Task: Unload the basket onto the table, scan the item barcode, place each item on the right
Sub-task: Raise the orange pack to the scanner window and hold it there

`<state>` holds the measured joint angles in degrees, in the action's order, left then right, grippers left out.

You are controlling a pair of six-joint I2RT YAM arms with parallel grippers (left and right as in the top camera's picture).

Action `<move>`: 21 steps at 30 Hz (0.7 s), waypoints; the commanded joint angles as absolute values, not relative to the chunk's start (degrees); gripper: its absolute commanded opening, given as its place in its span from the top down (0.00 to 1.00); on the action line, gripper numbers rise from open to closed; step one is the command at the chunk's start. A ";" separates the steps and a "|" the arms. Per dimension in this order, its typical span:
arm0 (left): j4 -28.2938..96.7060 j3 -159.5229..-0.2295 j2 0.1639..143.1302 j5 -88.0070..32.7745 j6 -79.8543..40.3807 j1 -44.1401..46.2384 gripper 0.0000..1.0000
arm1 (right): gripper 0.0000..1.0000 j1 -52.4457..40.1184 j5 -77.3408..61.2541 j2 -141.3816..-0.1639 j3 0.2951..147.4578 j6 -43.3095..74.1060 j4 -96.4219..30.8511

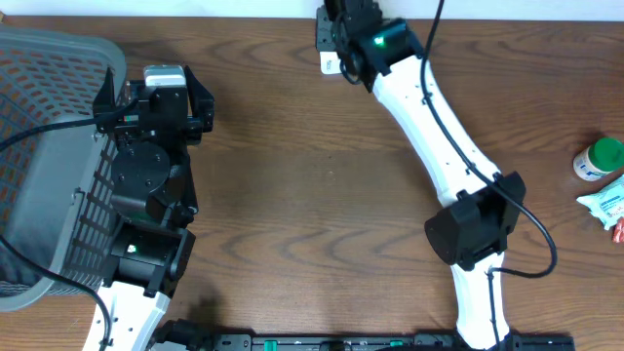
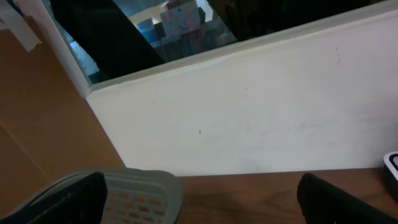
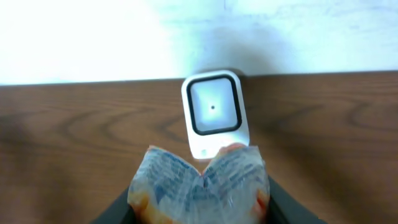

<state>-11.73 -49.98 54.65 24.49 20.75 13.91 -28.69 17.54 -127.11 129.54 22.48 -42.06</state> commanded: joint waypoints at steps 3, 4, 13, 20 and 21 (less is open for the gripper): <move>-12.73 -50.46 55.00 24.43 20.27 13.67 0.02 | 0.61 -27.66 19.66 -127.44 118.89 21.78 -28.82; -12.71 -50.46 55.11 24.43 20.27 13.67 0.02 | 0.61 -27.55 19.81 -127.50 117.49 21.78 -26.26; -13.19 -50.46 56.97 24.43 20.88 13.67 0.02 | 0.56 -25.50 20.08 -132.46 108.92 21.10 -0.32; -13.37 -50.46 57.23 24.43 20.88 13.67 0.02 | 0.73 -24.58 19.88 -140.57 109.03 20.51 10.94; -13.37 -50.46 57.23 24.43 20.86 13.67 0.02 | 0.72 -24.49 19.88 -141.47 109.06 20.53 11.90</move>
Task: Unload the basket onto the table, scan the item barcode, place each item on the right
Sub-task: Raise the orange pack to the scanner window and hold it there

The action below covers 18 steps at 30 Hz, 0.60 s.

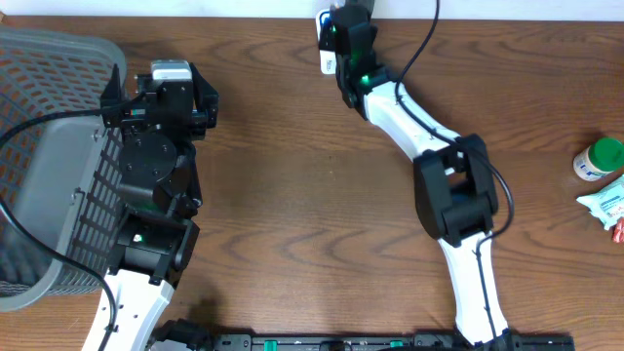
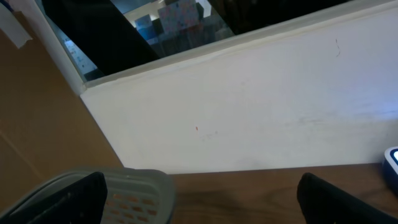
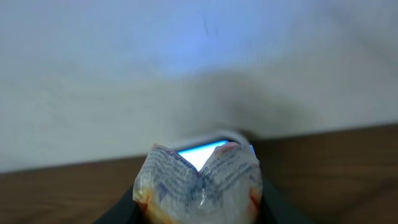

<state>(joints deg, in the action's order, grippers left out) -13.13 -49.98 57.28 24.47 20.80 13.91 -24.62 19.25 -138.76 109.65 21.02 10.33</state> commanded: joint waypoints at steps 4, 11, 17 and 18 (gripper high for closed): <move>-13.34 -50.46 57.23 24.45 20.86 13.67 0.02 | 0.68 -24.27 19.88 -143.61 109.08 20.53 15.18; -12.91 -50.46 57.25 24.45 20.86 13.67 0.02 | 0.65 -23.66 19.88 -143.92 109.14 20.51 16.08; -12.91 -50.46 57.78 24.43 20.86 13.67 0.02 | 0.65 -23.59 19.90 -143.55 111.50 19.97 12.21; -12.93 -50.46 57.87 24.43 20.86 13.67 0.02 | 0.66 -23.59 19.92 -143.06 112.73 19.31 10.22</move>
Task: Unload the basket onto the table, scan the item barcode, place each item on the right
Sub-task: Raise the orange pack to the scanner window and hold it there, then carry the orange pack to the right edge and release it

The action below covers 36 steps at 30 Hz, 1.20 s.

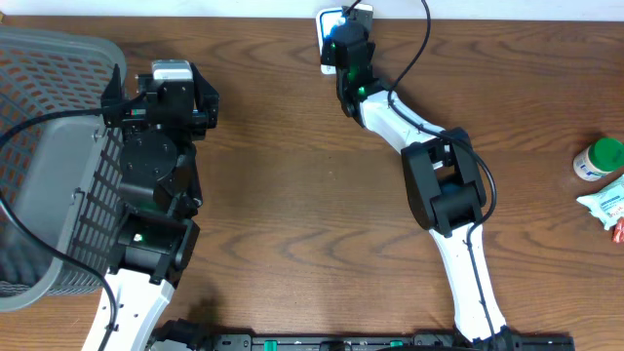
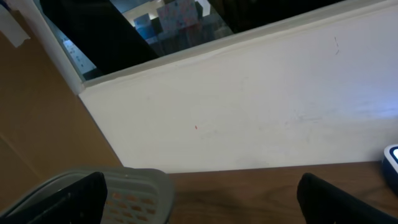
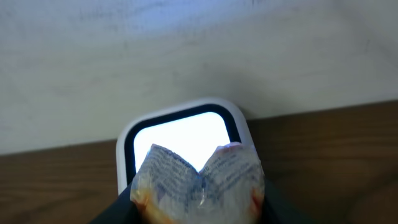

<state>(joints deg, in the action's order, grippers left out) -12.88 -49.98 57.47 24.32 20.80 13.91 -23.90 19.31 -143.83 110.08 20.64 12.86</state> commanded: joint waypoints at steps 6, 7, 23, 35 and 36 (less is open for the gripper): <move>-14.76 -50.46 57.95 24.43 20.88 13.67 0.02 | 0.67 -23.20 24.32 -135.57 119.87 15.38 -9.78; -15.49 -50.46 57.93 24.43 20.88 13.67 0.02 | 0.65 -23.07 26.68 -133.49 120.38 15.18 -13.76; -19.44 -50.46 57.76 22.85 20.62 13.67 0.02 | 0.68 4.93 31.79 -118.37 116.97 28.25 -66.41; -19.09 -50.46 57.76 22.83 20.62 13.67 0.02 | 0.66 21.21 18.55 -122.80 103.39 28.27 -58.83; -18.94 -50.46 57.76 22.83 20.62 13.67 0.02 | 0.59 21.71 18.68 -122.80 103.02 28.27 -58.46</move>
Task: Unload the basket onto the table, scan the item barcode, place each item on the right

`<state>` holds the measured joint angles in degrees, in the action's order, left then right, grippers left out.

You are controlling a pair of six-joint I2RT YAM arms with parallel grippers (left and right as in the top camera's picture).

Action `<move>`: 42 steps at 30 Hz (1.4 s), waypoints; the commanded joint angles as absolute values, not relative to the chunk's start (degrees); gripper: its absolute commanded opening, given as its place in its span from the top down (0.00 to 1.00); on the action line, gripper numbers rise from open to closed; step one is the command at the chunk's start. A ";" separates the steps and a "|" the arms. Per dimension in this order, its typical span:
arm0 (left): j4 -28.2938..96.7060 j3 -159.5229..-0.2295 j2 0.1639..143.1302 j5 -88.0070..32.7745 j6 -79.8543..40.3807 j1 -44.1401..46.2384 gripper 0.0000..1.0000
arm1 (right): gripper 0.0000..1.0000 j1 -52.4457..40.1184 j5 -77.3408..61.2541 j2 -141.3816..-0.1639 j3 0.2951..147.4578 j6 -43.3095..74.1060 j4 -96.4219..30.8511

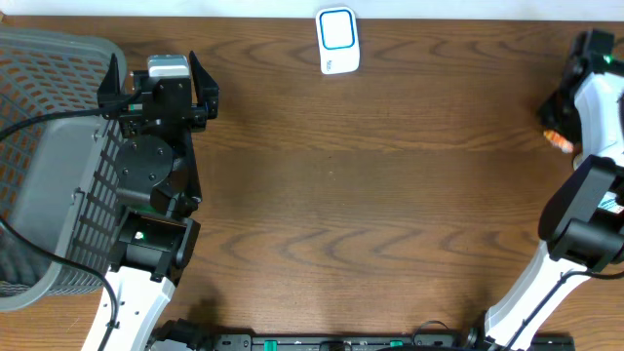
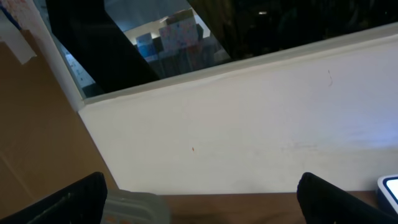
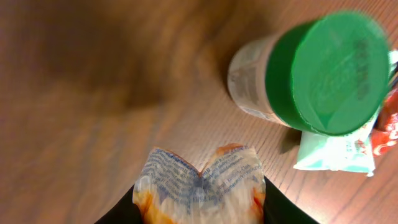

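The white barcode scanner (image 1: 338, 41) stands at the back edge of the table, its face ringed in blue; its corner (image 2: 390, 189) shows in the left wrist view. My right gripper (image 3: 200, 202) is shut on a crinkled clear packet (image 3: 199, 180) with blue print and orange edges. It hangs at the table's far right (image 1: 558, 136), just above the wood. My left gripper (image 2: 199, 196) is open and holds nothing, beside the basket (image 1: 156, 78) and pointing at the wall.
A grey mesh basket (image 1: 39, 146) fills the left side. Close ahead of the held packet stand a white bottle with a green lid (image 3: 323, 74), a teal-and-white wipes pack (image 3: 339, 152) and a red item (image 3: 388, 127).
My right gripper was at the lit scanner at the back with the packet; now it is at the table's far right by the green-lidded bottle, packet still held. The left wrist view has tilted up slightly.
The right gripper held the packet just before the scanner. Then the packet was closer, with blue light on the wall. Then the scanner face was lit white behind it. Now the packet is over the right side, and the left arm stays by the basket.
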<state>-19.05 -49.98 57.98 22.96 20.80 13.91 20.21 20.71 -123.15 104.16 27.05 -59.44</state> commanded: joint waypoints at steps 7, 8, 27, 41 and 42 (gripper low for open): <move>-18.55 -50.46 57.76 22.68 20.64 13.67 0.02 | 0.37 25.21 23.57 -122.52 104.90 28.08 -60.90; -18.55 -50.46 57.76 22.70 20.64 13.67 0.02 | 0.28 25.52 23.55 -122.45 105.78 27.33 -61.67; -18.55 -50.46 36.53 23.18 34.50 13.67 0.02 | 0.01 25.78 3.75 -122.30 149.14 24.86 -90.00; -9.91 -50.46 19.90 23.16 34.48 13.67 0.02 | 0.01 25.50 -12.78 -102.76 162.19 20.49 -97.27; -9.02 -50.46 19.40 23.16 34.48 13.67 0.02 | 0.01 25.52 -12.78 -100.84 162.19 20.29 -97.27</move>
